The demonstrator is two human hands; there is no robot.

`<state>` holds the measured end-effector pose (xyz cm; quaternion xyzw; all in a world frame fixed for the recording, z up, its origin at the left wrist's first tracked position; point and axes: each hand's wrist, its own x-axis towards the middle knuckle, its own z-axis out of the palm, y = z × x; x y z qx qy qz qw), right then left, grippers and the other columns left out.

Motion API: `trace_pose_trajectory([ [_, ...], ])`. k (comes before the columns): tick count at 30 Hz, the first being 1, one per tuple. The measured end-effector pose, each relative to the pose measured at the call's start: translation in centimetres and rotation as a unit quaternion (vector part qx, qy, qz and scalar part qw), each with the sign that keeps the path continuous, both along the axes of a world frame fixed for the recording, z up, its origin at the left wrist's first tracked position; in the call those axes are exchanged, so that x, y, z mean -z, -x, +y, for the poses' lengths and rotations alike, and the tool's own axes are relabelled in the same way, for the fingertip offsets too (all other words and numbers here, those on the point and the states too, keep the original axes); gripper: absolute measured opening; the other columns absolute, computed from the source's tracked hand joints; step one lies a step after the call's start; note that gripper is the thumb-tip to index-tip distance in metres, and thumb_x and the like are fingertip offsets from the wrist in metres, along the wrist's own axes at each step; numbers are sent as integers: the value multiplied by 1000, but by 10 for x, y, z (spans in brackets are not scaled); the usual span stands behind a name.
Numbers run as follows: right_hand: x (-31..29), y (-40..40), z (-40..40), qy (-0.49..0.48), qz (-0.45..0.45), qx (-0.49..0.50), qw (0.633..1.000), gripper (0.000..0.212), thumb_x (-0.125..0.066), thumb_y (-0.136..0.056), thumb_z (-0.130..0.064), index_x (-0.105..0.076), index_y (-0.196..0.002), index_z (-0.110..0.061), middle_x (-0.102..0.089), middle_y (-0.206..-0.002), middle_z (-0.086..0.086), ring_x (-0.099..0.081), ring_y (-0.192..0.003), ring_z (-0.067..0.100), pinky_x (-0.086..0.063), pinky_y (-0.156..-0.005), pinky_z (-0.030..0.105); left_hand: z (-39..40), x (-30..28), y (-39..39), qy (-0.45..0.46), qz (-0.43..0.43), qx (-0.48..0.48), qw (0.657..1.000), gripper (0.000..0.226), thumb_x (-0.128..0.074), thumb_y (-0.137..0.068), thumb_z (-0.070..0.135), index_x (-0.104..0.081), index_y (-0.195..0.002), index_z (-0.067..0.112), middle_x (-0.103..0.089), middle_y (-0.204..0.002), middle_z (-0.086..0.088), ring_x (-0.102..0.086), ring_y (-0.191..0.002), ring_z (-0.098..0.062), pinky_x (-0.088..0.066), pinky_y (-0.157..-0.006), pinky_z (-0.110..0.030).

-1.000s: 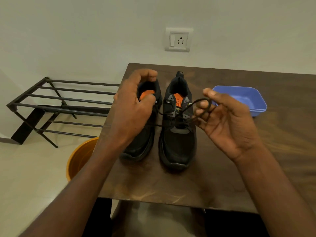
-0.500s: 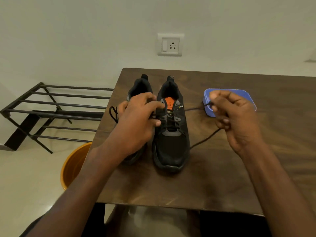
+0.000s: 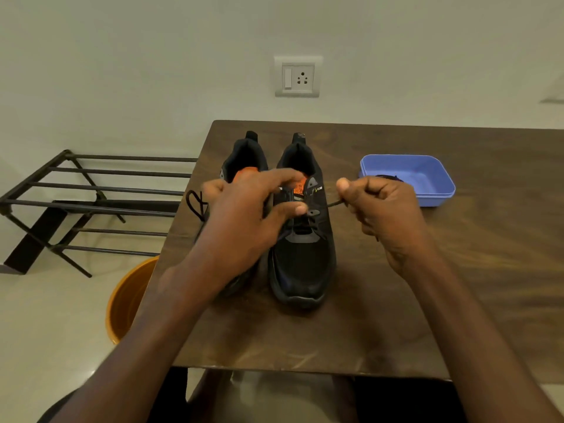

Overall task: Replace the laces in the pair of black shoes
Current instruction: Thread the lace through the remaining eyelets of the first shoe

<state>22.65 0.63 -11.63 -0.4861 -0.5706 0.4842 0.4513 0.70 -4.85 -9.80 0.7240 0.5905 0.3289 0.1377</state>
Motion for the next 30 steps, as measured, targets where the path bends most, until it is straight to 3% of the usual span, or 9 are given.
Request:
trace_pose_trajectory([
  [2, -2, 13, -5, -12, 11, -73, 997, 26, -69, -91, -40, -74, -82, -15, -59, -58, -9, -44, -49, 2, -34, -47, 22, 2, 2, -16, 21, -62, 47, 997, 47, -64, -98, 45, -56, -141, 30, -67, -122, 17, -61, -119, -5, -46, -107, -44],
  [4, -2, 22, -6, -22, 21, -99, 995, 20, -67, -96, -30, -75, -93, -12, -63, -62, -9, -49, -50, 1, -37, -48, 17, 3, 6, -23, 30, -69, 47, 996, 40, -68, -99, 29, -59, -137, 27, -73, -109, 12, -67, -107, -4, -53, -100, -36],
  [6, 3, 20, -3, -11, 39, -65, 997, 20, -71, -93, -32, -76, -101, -14, -66, -71, -4, -48, -55, 5, -38, -48, 19, 5, 10, -15, 30, -79, 14, 996, 25, -66, -100, 12, -69, -120, 26, -72, -87, 11, -69, -89, -1, -56, -85, -22],
  [8, 7, 12, 3, 9, 59, 1, 998, 17, -74, -92, -29, -77, -100, -14, -68, -74, -2, -48, -59, 8, -38, -49, 22, 4, 12, -4, 30, -72, -30, 997, 21, -67, -99, 11, -72, -107, 29, -70, -81, 13, -68, -84, 2, -57, -83, -23],
  [14, 8, 19, 0, -29, 46, -14, 998, 11, -73, -94, -16, -77, -100, -8, -73, -76, -5, -61, -64, 2, -46, -54, 16, 7, 12, -13, -2, -112, -8, 994, 18, -74, -95, 19, -75, -113, 19, -74, -90, 12, -70, -89, 3, -56, -85, -16],
  [20, 20, 41, 4, -82, -60, 78, 992, 13, -67, -99, -22, -74, -110, -22, -74, -93, -8, -69, -84, 2, -55, -65, 21, 9, 20, -22, 35, -201, -59, 977, 9, -66, -100, 9, -71, -101, 16, -72, -80, 0, -71, -63, -9, -54, -54, -17],
  [24, 39, 52, 15, -95, -275, 130, 948, 51, -75, -90, -47, -60, -134, -26, -58, -115, -3, -58, -98, 9, -53, -83, 30, 15, 26, -17, -26, -122, -99, 987, 10, -67, -100, 16, -77, -103, 18, -70, -79, 9, -68, -74, -5, -58, -70, -20],
  [26, 45, 56, 16, -83, -293, 133, 943, 60, -76, -84, -58, -62, -131, -24, -61, -112, -3, -60, -99, 11, -49, -78, 27, 17, 27, -18, -31, -108, -101, 988, 10, -68, -99, 18, -78, -102, 19, -71, -81, 11, -67, -76, -1, -56, -73, -16],
  [30, 40, 49, 18, -72, -247, 150, 955, 40, -80, -80, -54, -76, -104, -22, -68, -76, -10, -66, -75, 6, -55, -67, 29, 21, 31, -21, -42, -66, -86, 993, 14, -69, -99, 19, -78, -109, 20, -77, -94, 7, -69, -84, 1, -54, -79, -9],
])
